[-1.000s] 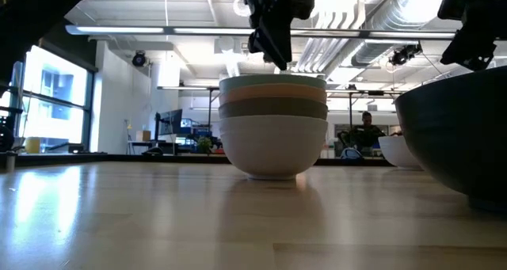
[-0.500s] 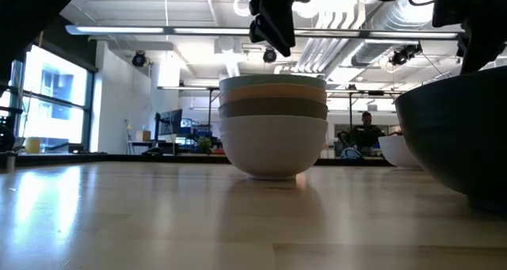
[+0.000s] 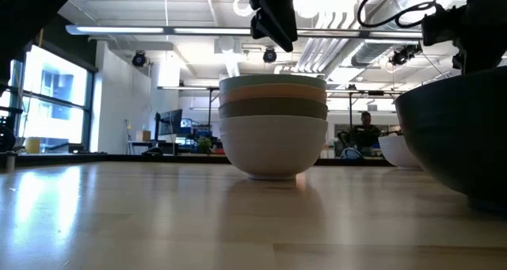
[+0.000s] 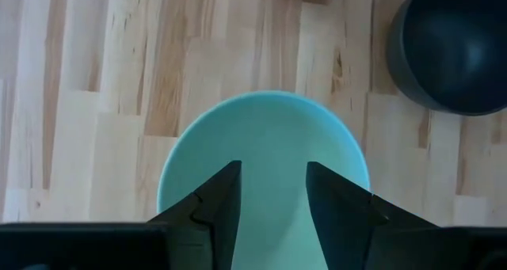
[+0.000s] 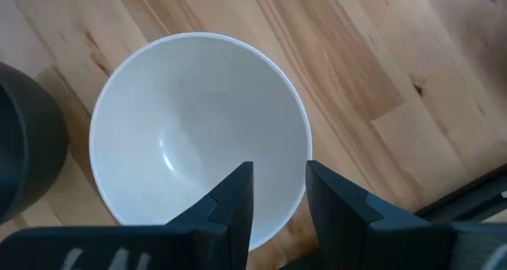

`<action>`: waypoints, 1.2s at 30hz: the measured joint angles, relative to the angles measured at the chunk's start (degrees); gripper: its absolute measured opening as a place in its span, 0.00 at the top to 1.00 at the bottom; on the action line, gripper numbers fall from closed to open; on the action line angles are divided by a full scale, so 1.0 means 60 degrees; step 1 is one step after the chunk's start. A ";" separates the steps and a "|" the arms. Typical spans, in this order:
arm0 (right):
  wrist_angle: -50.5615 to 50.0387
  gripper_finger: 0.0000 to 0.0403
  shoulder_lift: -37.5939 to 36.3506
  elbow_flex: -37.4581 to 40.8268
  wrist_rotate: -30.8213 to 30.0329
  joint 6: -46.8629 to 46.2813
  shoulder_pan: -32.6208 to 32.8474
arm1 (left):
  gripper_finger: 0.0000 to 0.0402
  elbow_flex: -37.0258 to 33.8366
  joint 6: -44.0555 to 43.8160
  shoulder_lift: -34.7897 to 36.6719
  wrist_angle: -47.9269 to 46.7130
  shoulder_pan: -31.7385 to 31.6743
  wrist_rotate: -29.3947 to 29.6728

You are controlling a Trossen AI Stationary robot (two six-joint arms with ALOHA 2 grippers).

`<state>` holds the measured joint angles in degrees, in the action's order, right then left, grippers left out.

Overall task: Nest bowls inside each other
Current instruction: Stack the bottom white bowl on the blue bowl

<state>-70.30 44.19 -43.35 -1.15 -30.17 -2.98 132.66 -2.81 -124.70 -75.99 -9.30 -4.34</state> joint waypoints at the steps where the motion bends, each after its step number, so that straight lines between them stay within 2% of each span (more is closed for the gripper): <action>1: 0.0004 0.73 0.0071 0.0003 0.0072 0.0007 -0.0087 | 0.67 0.0000 0.0000 0.0000 0.0000 0.0011 -0.0007; 9: -0.0002 0.73 0.0666 0.0007 0.0682 0.0078 -0.0691 | 0.67 -0.0011 0.0004 0.0204 0.0082 0.0026 -0.0029; 18: 0.0012 0.73 0.1606 0.0007 0.0878 0.0076 -0.1186 | 0.67 -0.0004 -0.0004 0.0818 0.0449 0.0011 -0.0055; 36: 0.0040 0.73 0.3084 0.0013 0.0629 0.0618 -0.1831 | 0.67 -0.0004 -0.0088 0.1009 0.0279 0.0069 -0.0109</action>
<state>-70.06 62.69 -43.27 2.62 -26.46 -13.96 132.64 -3.33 -118.65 -74.31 -8.89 -4.99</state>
